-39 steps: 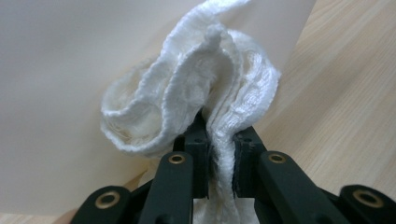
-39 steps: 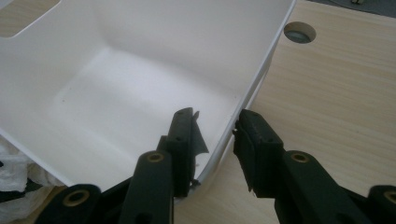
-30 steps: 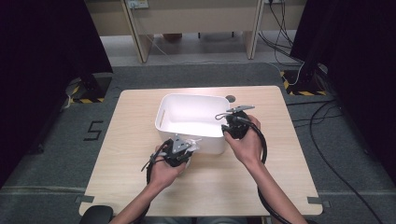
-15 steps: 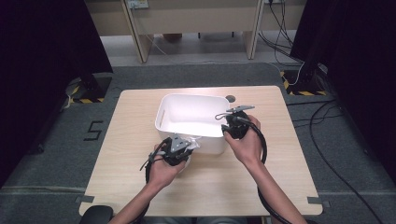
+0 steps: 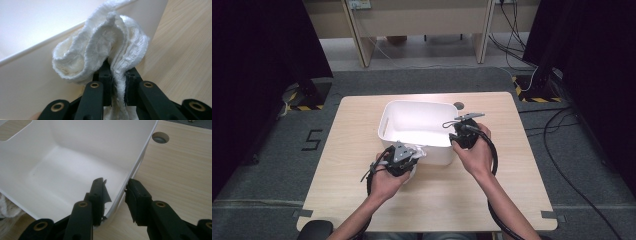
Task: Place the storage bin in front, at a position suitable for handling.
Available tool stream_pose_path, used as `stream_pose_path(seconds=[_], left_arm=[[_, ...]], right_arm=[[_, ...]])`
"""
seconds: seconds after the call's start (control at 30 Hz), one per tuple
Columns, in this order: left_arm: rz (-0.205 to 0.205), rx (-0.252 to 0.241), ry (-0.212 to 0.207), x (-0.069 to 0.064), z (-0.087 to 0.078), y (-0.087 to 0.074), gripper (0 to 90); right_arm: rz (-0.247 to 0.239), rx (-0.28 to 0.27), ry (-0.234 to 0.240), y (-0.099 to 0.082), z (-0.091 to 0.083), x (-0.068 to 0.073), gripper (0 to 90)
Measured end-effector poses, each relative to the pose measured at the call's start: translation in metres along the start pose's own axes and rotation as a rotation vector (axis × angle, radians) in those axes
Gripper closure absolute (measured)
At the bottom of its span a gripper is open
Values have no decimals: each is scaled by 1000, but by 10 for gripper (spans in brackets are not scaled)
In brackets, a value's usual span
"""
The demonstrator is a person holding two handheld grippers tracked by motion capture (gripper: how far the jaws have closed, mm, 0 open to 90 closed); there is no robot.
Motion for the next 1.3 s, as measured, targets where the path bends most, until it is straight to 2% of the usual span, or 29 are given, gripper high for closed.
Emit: stream_pose_path(seconds=[0.73, 1.3], left_arm=[[19, -9, -10, -8, 3, 8, 796], [18, -7, -17, -12, 7, 9, 796]], right_arm=[[-5, -3, -1, 0, 0, 0, 676], [-5, -5, -1, 0, 1, 0, 673]])
Point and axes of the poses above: each handheld gripper's, and its own axes: z roughly forward along the jaws, y roughly out of its top, x roughly to its left, the point moved 1 cm from there along z, roughly forward along the jaws, and after that the axes turned 2 degrees about -y, right-handed, at the moved point
